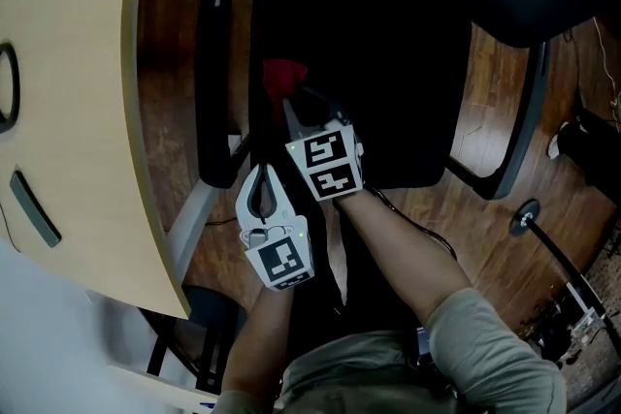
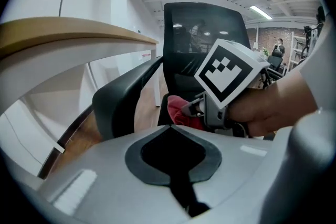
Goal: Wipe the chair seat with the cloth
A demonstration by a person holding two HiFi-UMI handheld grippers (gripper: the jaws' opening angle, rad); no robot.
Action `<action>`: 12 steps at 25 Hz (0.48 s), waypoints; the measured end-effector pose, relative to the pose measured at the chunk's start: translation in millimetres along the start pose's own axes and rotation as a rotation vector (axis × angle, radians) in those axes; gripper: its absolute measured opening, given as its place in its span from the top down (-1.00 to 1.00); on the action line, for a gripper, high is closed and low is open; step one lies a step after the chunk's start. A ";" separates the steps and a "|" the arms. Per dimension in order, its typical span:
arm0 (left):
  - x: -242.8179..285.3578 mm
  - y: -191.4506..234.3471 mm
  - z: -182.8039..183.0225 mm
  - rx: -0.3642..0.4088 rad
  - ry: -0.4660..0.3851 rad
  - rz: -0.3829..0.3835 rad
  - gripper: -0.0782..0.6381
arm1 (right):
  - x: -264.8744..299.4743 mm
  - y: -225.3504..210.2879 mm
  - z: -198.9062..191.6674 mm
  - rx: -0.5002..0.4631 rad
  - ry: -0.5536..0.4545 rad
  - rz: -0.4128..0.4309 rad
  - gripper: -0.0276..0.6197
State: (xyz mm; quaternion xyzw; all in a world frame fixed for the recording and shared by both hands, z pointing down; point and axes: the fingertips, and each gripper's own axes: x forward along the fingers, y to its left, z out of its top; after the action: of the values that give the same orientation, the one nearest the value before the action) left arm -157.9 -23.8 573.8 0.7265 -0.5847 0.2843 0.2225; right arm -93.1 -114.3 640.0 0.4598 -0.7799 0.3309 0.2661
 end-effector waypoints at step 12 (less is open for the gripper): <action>7.2 16.0 -24.8 0.008 0.013 -0.012 0.77 | 27.2 15.5 -46.7 -0.027 0.105 0.006 0.73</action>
State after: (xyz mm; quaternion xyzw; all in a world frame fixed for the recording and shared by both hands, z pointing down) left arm -176.1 -16.3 596.8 0.7290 -0.5778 0.2899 0.2251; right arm -113.6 -87.9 685.2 0.4357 -0.7708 0.3446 0.3119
